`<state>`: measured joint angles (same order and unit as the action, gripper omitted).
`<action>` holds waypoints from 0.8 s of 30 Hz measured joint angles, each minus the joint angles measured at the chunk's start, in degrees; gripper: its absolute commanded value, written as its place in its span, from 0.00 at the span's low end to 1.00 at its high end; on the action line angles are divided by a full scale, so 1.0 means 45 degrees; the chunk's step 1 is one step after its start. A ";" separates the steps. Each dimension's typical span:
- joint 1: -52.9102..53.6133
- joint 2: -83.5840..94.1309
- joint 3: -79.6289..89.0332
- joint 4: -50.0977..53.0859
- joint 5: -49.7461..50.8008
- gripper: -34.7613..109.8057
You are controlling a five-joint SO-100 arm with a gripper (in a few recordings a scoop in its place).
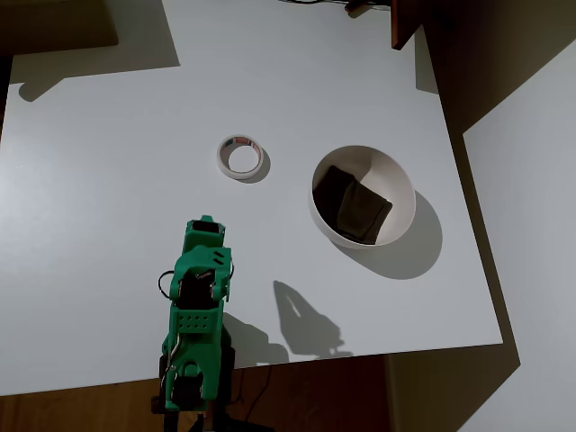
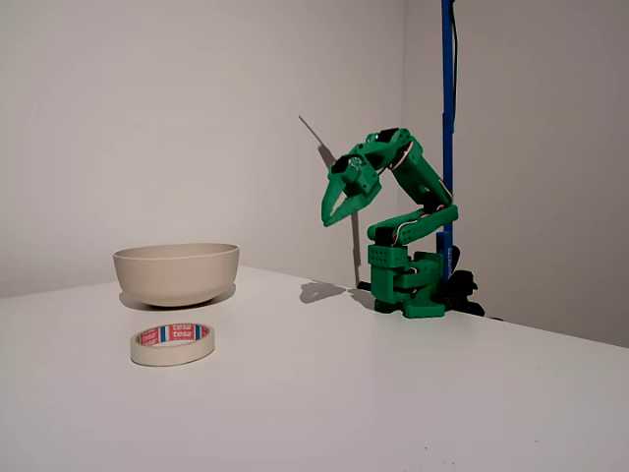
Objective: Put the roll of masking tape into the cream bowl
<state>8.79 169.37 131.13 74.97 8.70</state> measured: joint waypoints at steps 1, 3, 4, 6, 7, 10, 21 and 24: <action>0.0098 -0.0527 -0.0527 0.0078 0.0000 0.18; 0.0254 -0.1816 -0.1816 0.0313 -0.0039 0.18; 0.0391 -0.2520 -0.2520 0.0469 -0.0078 0.18; 0.0645 -0.4063 -0.3965 0.0859 -0.0176 0.18; 0.0820 -0.4863 -0.4766 0.1016 -0.0273 0.18; 0.1406 -0.6992 -0.6836 0.1523 -0.0352 0.18; 0.3047 -1.5332 -1.4512 0.3633 -0.0605 0.18; 0.3105 -1.6660 -1.5430 0.3613 -0.0781 0.18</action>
<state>22.76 94.39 61.70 91.23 5.19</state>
